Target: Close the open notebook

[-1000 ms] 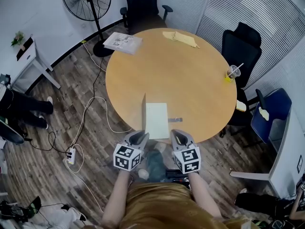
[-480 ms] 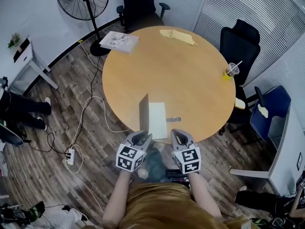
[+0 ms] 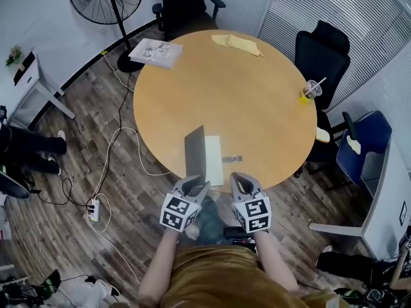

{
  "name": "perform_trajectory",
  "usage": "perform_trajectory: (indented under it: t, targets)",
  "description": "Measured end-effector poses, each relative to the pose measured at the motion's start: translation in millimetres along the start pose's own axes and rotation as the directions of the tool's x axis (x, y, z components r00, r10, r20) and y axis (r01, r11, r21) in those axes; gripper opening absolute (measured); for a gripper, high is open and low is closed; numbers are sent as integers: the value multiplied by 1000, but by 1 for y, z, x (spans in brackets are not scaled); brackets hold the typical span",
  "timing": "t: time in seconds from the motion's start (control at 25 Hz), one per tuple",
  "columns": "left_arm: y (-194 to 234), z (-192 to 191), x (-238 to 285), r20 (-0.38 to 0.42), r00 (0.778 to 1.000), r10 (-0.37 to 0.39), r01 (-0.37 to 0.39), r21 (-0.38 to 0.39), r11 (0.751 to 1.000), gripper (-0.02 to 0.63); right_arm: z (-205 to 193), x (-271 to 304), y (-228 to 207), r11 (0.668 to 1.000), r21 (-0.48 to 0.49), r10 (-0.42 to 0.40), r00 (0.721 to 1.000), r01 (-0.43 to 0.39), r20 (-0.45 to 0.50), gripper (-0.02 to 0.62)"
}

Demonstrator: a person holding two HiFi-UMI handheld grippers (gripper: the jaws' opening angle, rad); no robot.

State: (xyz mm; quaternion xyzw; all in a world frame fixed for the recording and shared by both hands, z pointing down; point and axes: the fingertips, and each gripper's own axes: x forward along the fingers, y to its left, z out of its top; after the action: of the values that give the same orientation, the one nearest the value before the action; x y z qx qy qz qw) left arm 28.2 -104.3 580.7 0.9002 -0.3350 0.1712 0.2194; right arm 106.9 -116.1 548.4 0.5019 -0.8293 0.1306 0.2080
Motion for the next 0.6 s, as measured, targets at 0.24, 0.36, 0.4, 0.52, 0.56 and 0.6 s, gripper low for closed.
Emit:
perform_trajectory:
  t: [0.24,0.36,0.4,0.52,0.56,0.6]
  targets:
    - [-7,-3,11,-21,1000,-23,24,32,999,137,-5,4,-9,1000,15,-13,1000,14,-10,12]
    - [-10,-3,15,-33,999,-26,27,39,999,140,-6,6,-13,1000,24,-17,1000,17,-13,12]
    - [-10,-3,17,-38,999,-26,27,42,999,140,-6,6,-14,1000,26,-18,1000,18,-14,12]
    - [-12,-6,21,-50,998,-31,33,51,998,141,-9,8,-17,999,32,-21,1000,22,-23,12]
    - [-12,-6,22,-54,998,-33,36,52,998,143,-10,9,-18,999,33,-22,999,23,-26,12]
    - [-12,-7,24,-55,998,-36,39,54,998,143,-12,10,-19,999,34,-22,999,23,-29,12]
